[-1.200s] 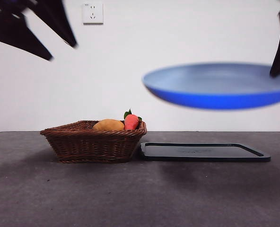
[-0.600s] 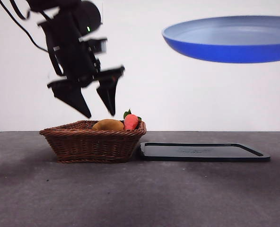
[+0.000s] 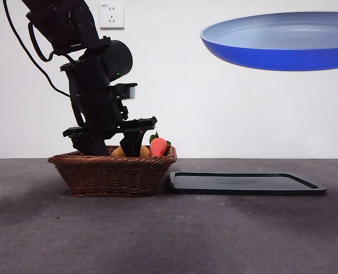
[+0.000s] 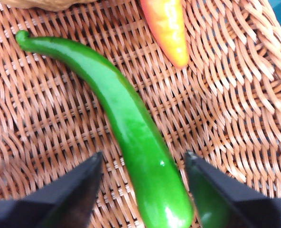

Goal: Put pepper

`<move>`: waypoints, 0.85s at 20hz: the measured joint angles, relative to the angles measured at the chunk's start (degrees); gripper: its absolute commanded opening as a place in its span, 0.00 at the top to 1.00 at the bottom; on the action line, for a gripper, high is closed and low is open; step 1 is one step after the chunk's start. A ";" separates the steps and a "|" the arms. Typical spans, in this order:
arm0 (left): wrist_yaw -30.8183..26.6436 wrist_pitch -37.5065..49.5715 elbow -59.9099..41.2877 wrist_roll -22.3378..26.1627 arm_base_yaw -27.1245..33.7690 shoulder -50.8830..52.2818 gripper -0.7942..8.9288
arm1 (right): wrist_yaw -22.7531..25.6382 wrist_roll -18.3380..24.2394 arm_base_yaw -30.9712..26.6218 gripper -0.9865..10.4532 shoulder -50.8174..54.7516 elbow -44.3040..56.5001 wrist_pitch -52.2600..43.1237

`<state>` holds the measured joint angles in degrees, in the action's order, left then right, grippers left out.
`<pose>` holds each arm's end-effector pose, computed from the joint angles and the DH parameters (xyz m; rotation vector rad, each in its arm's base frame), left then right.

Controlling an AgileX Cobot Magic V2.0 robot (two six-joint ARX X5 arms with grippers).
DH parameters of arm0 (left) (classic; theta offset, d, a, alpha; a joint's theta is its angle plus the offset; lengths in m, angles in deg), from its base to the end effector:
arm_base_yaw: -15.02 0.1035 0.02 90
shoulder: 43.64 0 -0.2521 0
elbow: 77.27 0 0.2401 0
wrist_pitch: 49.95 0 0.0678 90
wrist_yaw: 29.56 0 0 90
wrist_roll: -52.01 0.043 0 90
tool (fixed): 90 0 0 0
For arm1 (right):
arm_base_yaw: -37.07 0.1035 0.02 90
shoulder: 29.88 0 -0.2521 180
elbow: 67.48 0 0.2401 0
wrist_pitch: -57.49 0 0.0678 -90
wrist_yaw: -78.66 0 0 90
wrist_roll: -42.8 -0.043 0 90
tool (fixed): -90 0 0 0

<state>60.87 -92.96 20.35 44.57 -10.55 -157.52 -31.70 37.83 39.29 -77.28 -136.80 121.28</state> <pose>0.3690 -0.1769 0.1716 0.1104 1.0404 -0.3448 0.1519 0.0209 0.3065 0.1978 0.7426 0.3449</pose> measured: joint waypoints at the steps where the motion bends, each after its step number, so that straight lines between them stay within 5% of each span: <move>1: 0.02 -0.02 0.00 -0.42 0.00 0.00 0.65 | 0.00 0.02 0.00 0.91 0.00 0.00 0.00; 12: 1.29 -1.38 0.00 -2.80 -0.35 -0.76 0.66 | -0.04 0.02 0.00 0.91 0.00 0.00 -0.09; 17: 1.25 -2.08 0.00 -3.15 -0.76 -0.76 0.81 | -0.04 0.02 0.00 0.91 0.00 0.00 -0.07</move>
<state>62.11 -95.03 20.35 41.43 -11.31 -158.29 -31.74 37.85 39.29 -77.28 -136.80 121.21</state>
